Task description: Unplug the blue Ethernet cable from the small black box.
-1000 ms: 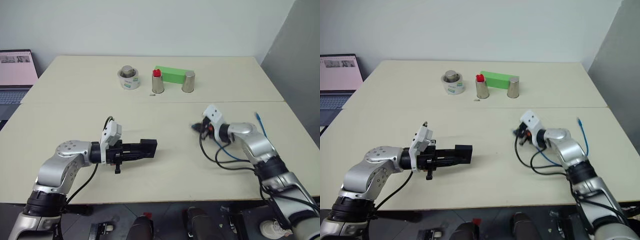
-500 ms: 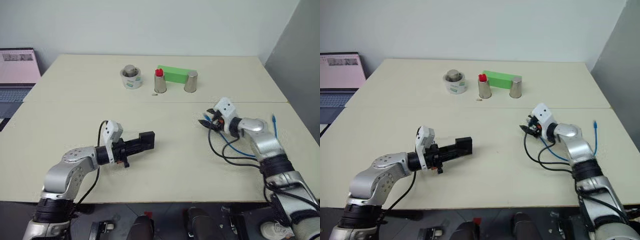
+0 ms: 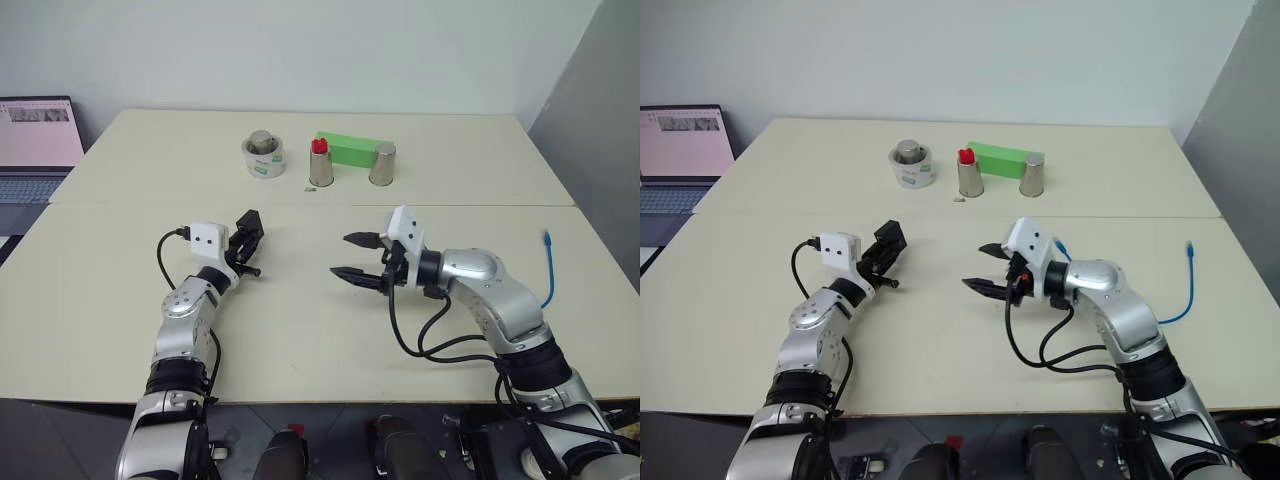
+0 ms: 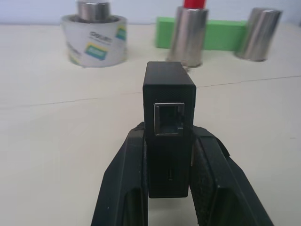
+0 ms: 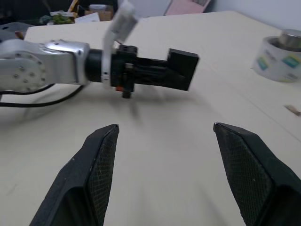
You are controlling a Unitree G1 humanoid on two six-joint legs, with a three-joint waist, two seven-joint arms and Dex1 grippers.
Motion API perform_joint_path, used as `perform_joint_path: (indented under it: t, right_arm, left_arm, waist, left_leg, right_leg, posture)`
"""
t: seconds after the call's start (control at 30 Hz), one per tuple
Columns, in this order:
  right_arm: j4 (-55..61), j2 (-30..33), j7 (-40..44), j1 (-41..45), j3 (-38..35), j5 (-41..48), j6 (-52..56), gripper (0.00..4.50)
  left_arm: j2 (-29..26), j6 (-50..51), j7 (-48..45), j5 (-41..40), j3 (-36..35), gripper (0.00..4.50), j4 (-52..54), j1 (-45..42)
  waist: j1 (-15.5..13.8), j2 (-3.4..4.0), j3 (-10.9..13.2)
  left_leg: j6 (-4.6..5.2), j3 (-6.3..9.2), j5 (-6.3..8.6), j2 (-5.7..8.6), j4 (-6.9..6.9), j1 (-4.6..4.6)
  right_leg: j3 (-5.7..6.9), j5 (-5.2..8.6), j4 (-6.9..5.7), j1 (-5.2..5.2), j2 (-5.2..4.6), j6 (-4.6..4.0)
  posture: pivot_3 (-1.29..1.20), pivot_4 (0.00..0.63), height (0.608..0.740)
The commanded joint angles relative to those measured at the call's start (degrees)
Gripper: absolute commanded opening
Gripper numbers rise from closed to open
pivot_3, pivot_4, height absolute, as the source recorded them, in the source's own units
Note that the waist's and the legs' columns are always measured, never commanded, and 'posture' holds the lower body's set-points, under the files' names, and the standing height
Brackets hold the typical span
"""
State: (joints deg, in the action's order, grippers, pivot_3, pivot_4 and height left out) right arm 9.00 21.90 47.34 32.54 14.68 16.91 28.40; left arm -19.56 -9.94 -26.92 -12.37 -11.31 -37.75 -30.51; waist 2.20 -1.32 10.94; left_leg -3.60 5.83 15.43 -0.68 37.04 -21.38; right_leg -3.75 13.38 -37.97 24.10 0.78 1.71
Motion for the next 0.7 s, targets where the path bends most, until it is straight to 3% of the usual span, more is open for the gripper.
perform_joint_path:
  t: [0.03,0.2,0.27,0.4,0.57,0.7]
  right_arm:
    - [3.04,-0.06,-0.37,0.78,0.45,-0.47,0.65,3.41]
    - [3.43,0.59,-0.48,0.65,1.00,-1.34,1.34,3.41]
    - [3.53,0.81,-0.71,0.53,0.94,-1.60,1.59,3.44]
    - [4.03,1.10,-0.88,0.16,0.76,-1.92,2.05,3.44]
    - [4.83,1.43,-1.18,-0.37,0.46,-1.98,2.77,3.44]
    - [5.27,2.12,-2.19,-1.42,-0.38,-2.21,3.15,3.44]
  left_arm:
    - [0.68,-7.92,1.49,0.93,-1.34,0.78,-9.52,-4.42]
    - [0.71,-10.52,2.63,0.82,-2.44,0.78,-18.49,-7.21]
    - [0.50,-10.39,1.84,0.59,-2.70,1.49,-20.28,-7.08]
    - [0.34,-10.48,0.08,0.45,-2.75,2.26,-19.39,-4.97]
    - [-0.53,-9.03,1.61,3.04,-1.03,3.26,-10.31,1.67]
    - [-2.46,-0.69,3.82,2.00,-1.98,3.26,7.59,10.75]
  waist:
    - [-0.31,0.00,0.00]
    - [-0.34,-0.01,-0.01]
    - [-0.33,-0.01,-0.01]
    - [-0.10,0.00,-0.02]
    - [0.68,0.05,-0.06]
    - [1.29,0.05,-0.08]
  left_leg:
    - [0.00,0.00,0.00,0.02,0.01,-0.03]
    - [0.01,0.05,0.00,0.05,-0.01,-0.07]
    - [0.01,0.09,0.00,0.05,-0.01,-0.06]
    - [0.01,0.08,0.00,0.04,-0.01,0.04]
    - [0.01,0.02,0.00,0.01,-0.05,0.19]
    - [0.01,-0.17,0.00,-0.06,-0.10,0.33]
  right_leg:
    - [0.01,-0.01,0.03,0.00,-0.03,0.00]
    - [0.08,-0.02,0.06,0.02,-0.05,0.02]
    - [0.12,-0.01,0.01,0.02,-0.05,0.04]
    - [0.10,-0.01,-0.06,-0.02,-0.04,0.04]
    - [0.03,0.00,-0.09,-0.09,-0.02,0.05]
    - [-0.15,0.00,-0.11,-0.11,-0.03,0.04]
  posture:
    - [0.00,0.150,0.740]
    - [0.00,0.150,0.740]
    - [0.00,0.150,0.740]
    - [0.00,0.150,0.740]
    - [0.00,0.150,0.740]
    - [0.00,0.150,0.740]
